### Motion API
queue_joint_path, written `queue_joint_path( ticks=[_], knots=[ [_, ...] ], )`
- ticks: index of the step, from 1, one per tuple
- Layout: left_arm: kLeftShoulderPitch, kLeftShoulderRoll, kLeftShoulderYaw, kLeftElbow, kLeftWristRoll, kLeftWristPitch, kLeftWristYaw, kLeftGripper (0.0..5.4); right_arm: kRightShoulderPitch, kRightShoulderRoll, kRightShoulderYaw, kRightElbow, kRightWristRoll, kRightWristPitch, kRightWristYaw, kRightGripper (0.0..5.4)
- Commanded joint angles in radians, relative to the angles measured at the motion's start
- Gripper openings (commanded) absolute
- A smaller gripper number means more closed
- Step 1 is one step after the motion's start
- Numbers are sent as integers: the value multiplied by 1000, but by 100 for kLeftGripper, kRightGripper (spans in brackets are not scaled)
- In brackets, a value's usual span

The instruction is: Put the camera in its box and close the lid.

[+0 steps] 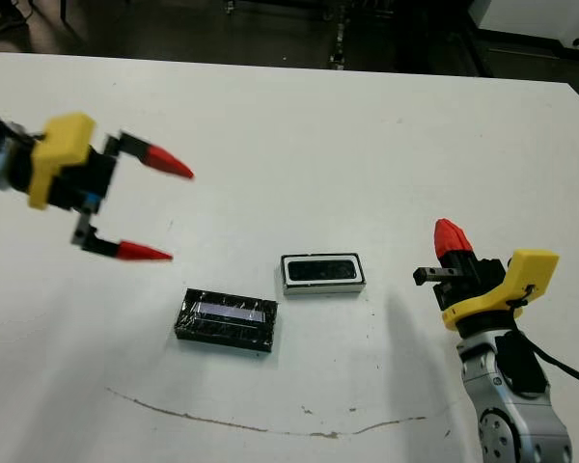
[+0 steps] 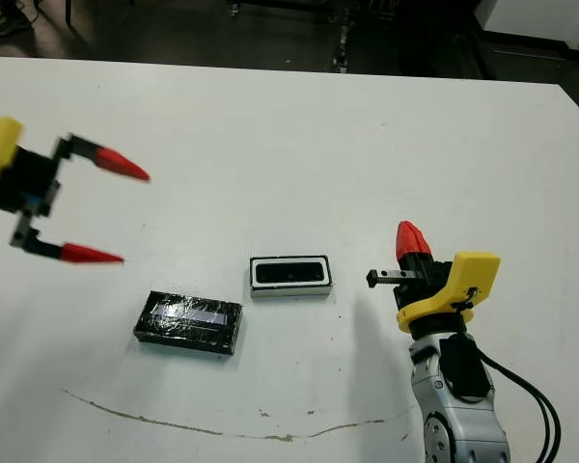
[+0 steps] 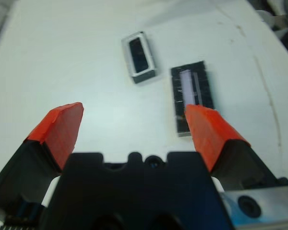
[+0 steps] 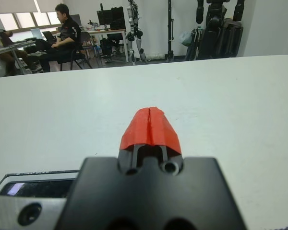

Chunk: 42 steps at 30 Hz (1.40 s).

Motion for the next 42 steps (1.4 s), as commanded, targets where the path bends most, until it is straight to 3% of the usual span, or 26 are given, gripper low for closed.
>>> queue_joint_path(
  ticks=[1,6,12,14,17,20,26,33,42],
  knots=[
    [-6,22,-79,6,-84,7,-5,540,1,-8,-14,0,13,17,-6,1],
    [-1,26,-156,16,-213,40,-5,540,-2,-9,-12,7,11,13,-7,1],
    [61,26,-100,-22,-180,128,-5,540,-5,-10,-13,13,17,10,-1,1],
    [99,15,-54,-49,-180,190,-2,540,-6,-11,-14,13,19,11,0,1],
    [155,-10,-15,-70,-199,185,-4,540,-9,-12,-15,11,21,17,-2,1],
    [195,-25,1,-82,-169,151,-5,540,-10,-13,-15,10,21,18,-2,1],
    [209,-44,-4,-100,-130,215,-5,540,-10,-8,-12,-2,20,35,-14,1],
    [239,-88,24,-142,-44,194,13,540,-8,-16,-8,-10,19,47,-17,1],
    [263,-152,39,-130,-9,236,17,540,-5,-21,-16,1,36,35,3,1]
  ],
)
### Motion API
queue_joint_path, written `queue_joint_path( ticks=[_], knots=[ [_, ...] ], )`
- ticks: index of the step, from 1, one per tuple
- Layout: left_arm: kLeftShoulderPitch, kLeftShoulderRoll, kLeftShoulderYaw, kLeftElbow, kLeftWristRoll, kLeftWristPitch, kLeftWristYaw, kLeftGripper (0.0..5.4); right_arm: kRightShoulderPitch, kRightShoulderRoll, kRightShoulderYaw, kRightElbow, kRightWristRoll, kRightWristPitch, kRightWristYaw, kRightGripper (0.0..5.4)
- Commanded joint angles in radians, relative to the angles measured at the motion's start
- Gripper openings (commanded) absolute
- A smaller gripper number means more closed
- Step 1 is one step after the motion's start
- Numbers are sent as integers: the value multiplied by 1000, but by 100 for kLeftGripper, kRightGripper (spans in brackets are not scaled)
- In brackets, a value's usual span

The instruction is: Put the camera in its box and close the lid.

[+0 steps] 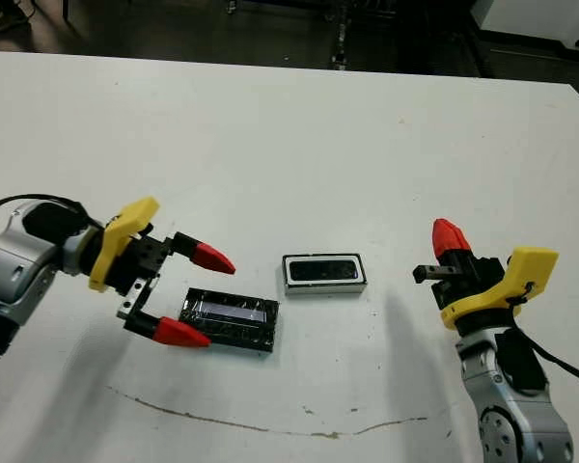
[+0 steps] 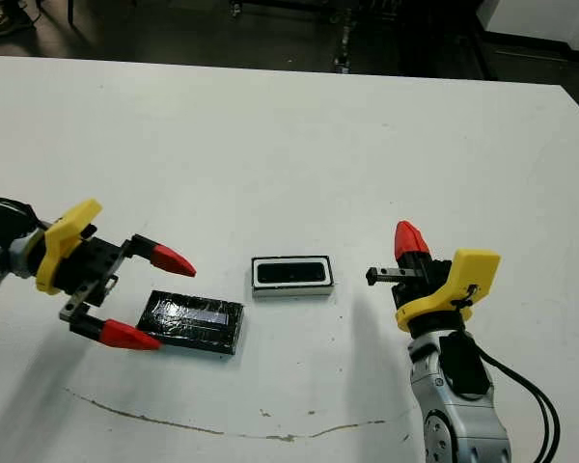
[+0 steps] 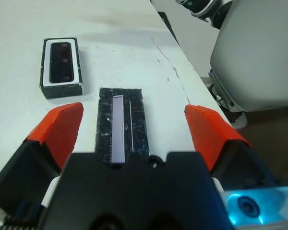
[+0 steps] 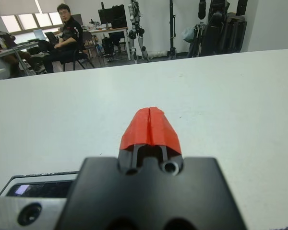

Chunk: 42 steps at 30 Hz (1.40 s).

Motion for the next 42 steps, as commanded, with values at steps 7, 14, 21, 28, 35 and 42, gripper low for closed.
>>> queue_joint_path(
  ticks=[7,14,21,28,35,42],
  knots=[
    [17,-40,0,31,46,35,-20,540,7,-20,-15,3,6,10,7,1],
    [23,-50,0,30,78,1,-23,540,8,-22,-13,1,6,13,9,1],
    [21,-65,-3,40,102,4,-24,540,7,-27,-17,4,22,18,14,1],
    [16,-65,-4,23,155,-12,-6,540,9,-34,-14,2,24,20,11,1],
    [15,-72,1,25,165,-10,-9,540,10,-31,-11,-2,21,28,0,1],
    [25,-82,5,33,174,-35,1,540,11,-36,-9,1,17,21,9,1]
  ],
)
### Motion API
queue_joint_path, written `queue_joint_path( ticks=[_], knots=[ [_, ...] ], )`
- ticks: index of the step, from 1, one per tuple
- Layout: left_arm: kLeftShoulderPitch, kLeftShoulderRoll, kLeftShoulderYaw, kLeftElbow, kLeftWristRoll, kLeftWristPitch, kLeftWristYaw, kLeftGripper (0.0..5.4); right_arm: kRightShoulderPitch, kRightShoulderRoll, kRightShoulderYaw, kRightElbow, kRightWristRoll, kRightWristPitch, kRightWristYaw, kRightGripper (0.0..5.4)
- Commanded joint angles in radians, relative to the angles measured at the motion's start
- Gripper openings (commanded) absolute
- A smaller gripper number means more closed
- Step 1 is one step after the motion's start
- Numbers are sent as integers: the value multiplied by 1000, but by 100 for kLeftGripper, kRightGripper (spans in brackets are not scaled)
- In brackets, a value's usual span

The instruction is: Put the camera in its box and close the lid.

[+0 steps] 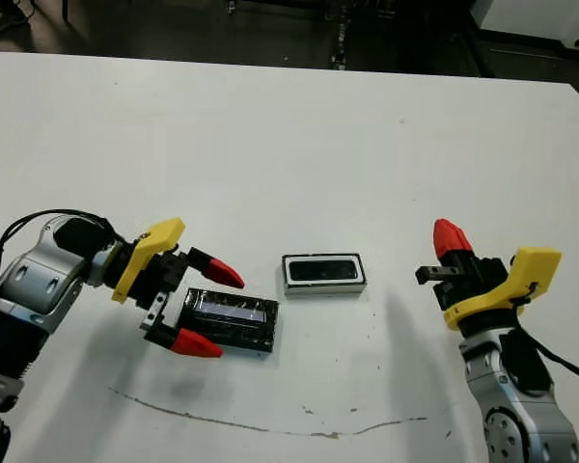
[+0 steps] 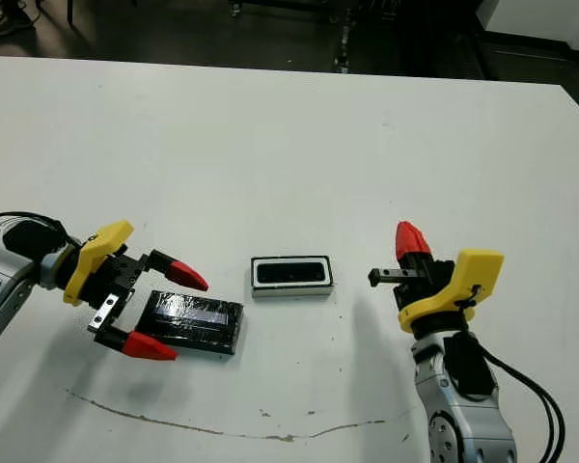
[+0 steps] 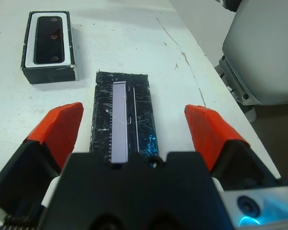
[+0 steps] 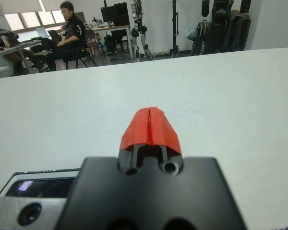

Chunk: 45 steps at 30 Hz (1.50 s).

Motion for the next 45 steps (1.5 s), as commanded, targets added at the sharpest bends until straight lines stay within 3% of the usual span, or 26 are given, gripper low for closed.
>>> queue_joint_path(
  ticks=[1,41,45],
  knots=[
    [10,-3,4,6,20,-16,9,540,7,-16,-5,3,-4,9,2,1],
    [57,-48,12,55,43,-107,20,540,7,-21,-3,-7,5,20,3,1],
    [69,-48,26,34,33,-53,66,540,8,-23,-6,-6,9,21,6,1]
  ],
)
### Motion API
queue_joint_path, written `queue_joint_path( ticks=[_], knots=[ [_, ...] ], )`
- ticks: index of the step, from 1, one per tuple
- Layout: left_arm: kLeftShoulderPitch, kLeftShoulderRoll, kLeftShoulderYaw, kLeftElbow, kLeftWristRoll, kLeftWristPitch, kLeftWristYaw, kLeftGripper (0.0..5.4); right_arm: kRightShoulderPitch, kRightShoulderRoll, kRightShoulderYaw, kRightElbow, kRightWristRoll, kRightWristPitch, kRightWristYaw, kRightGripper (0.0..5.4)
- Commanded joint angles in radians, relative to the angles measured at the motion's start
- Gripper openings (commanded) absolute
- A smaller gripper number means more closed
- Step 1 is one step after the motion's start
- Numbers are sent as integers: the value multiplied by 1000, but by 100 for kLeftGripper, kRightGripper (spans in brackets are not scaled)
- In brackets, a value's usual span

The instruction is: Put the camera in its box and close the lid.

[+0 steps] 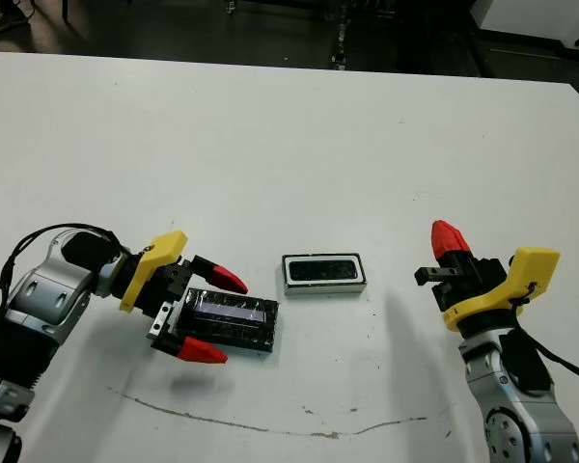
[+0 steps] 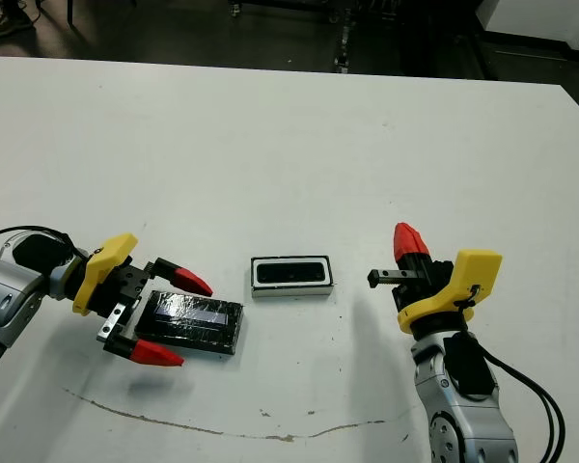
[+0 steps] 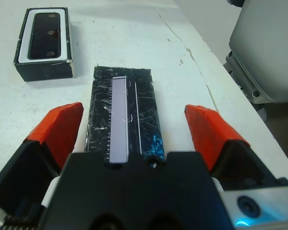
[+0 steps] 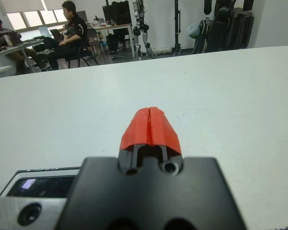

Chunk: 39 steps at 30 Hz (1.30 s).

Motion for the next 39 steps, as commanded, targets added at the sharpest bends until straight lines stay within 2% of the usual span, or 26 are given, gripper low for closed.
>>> queue_joint_path(
  ticks=[1,11,15,28,33,39],
  knots=[
    [25,-3,21,-24,0,56,55,540,6,-19,-7,0,-4,9,4,1],
    [112,-7,74,-137,16,105,251,540,6,-18,-11,-4,5,16,1,1],
    [150,-25,99,-175,4,116,335,509,6,-18,-14,-4,10,16,4,0],
    [46,31,40,-115,45,81,177,323,6,-21,-17,-2,13,13,6,0],
    [19,43,20,-120,47,156,158,318,6,-23,-16,-3,9,13,7,0],
    [29,35,41,-136,42,156,189,318,4,-21,-17,-4,12,18,4,0]
  ],
)
